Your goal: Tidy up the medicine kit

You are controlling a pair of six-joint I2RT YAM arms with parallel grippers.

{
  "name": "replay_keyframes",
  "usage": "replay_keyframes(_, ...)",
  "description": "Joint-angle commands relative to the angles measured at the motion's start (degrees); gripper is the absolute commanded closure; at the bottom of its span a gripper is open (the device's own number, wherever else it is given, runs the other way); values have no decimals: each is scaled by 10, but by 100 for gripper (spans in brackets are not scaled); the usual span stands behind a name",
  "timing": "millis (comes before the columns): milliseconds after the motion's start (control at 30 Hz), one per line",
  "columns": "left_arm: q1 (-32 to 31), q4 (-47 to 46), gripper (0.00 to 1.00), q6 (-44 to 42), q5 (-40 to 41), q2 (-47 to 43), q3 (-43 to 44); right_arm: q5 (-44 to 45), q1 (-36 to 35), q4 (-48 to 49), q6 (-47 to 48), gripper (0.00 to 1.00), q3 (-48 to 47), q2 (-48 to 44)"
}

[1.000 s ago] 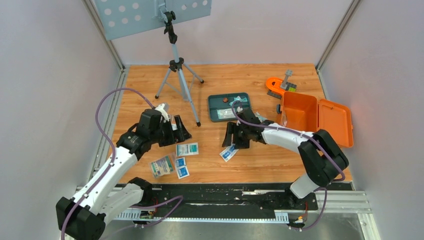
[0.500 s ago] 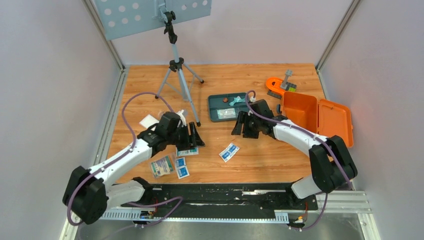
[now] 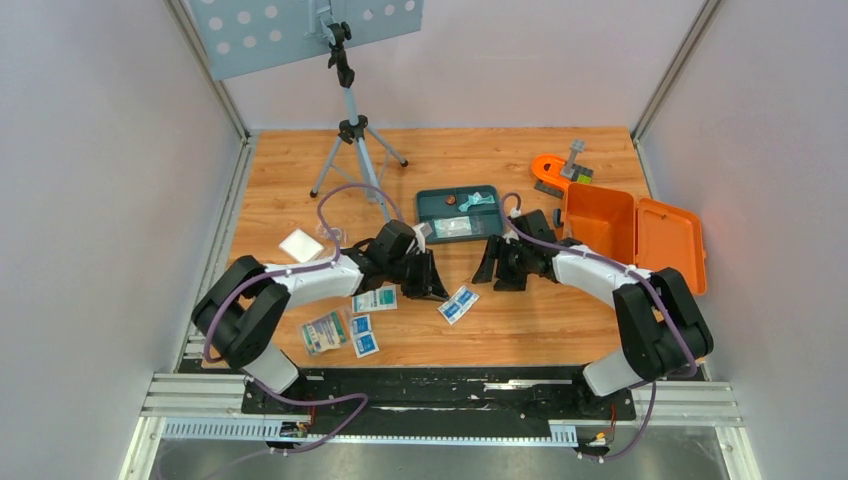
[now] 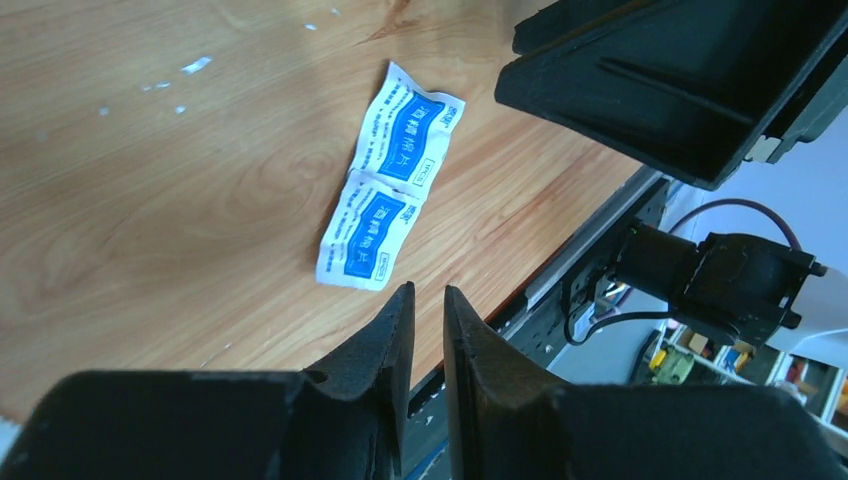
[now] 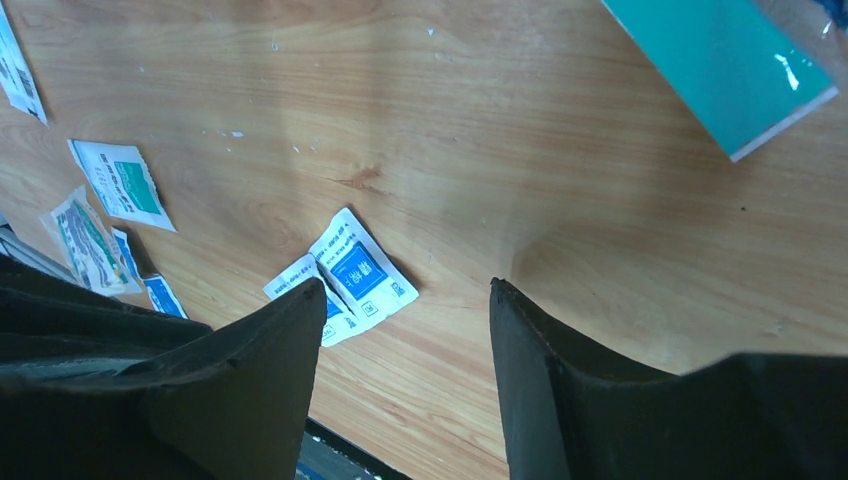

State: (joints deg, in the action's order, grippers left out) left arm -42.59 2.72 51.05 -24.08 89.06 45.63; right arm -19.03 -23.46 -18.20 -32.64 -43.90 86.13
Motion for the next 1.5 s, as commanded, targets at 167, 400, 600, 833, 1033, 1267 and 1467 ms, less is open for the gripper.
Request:
replay_keyframes(167,-18,-19,77,-17,-25,87,48,-57,12,57,2,41,20,-6)
replay_keyframes(400,-18,47,77,-52,7,130,80,-85,12,90,-14,41,40,9)
replay_keyframes(600,-18,53,77,-57,11,154,83,-116,12,121,-29,41,50,33)
replay_keyframes(833,-18,61,77,-60,17,157,84,-148,12,161,-56,42,65,51)
replay_keyframes(1033,-18,63,77,-61,19,160,84,-174,14,210,-97,44,91,51)
replay_keyframes(1267,-18,75,77,-70,23,161,88,-163,20,225,-135,46,118,26)
replay_keyframes(1467,-18,80,77,-77,21,161,91,-182,22,273,-155,48,127,53)
